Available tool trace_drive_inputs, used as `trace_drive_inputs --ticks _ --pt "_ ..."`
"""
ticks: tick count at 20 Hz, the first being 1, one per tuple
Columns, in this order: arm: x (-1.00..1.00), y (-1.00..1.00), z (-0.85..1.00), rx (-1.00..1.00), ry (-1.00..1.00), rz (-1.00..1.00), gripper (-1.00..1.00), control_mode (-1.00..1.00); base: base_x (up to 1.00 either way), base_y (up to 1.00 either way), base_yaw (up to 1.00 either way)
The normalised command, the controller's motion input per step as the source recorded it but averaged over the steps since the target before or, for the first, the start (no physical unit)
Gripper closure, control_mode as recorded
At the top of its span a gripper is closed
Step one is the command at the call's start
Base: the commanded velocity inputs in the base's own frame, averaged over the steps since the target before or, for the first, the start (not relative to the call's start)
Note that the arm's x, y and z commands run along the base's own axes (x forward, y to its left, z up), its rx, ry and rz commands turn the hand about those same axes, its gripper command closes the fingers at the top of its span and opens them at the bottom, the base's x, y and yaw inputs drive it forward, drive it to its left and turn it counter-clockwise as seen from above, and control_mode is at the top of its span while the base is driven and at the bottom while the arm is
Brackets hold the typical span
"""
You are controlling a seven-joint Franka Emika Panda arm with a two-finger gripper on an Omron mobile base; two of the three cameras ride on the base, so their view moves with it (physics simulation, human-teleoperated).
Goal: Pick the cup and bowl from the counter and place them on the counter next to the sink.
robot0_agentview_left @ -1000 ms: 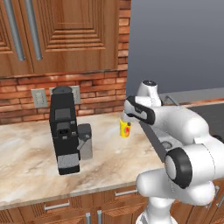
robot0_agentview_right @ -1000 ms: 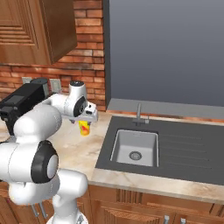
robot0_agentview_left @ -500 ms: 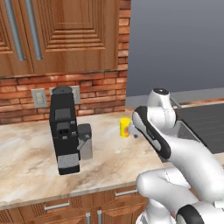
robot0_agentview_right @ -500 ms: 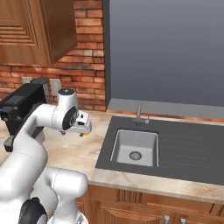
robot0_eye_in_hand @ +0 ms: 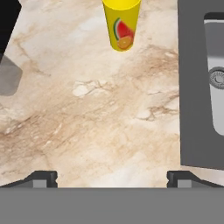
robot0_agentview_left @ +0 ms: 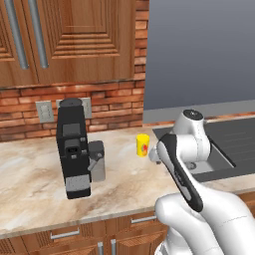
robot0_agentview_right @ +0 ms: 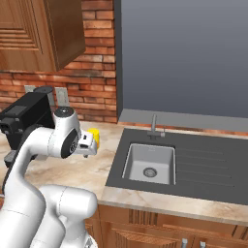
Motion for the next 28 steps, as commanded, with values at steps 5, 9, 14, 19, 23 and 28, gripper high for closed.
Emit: trace_drive_inputs --ticks 5,9,14,19,23,28 --pt "0.01 0.0 0.21 0.0 0.0 0.0 -1.0 -1.0 0.0 0.0 0.0" --pt "0.0 0.0 0.0 0.0 0.0 0.0 -1.0 -1.0 0.0 0.0 0.0" --pt "0.0 0.0 0.0 0.0 0.0 0.0 -1.0 -1.0 0.0 0.0 0.0" --pt "0.0 0.0 0.0 0.0 0.0 0.0 -1.0 1.0 0.0 0.0 0.0" --pt "0.0 0.0 0.0 0.0 0.0 0.0 -1.0 1.0 -0.88 -0.03 -0.03" --pt "0.0 0.0 0.0 0.0 0.0 0.0 -1.0 1.0 -1.0 -0.18 -0.12"
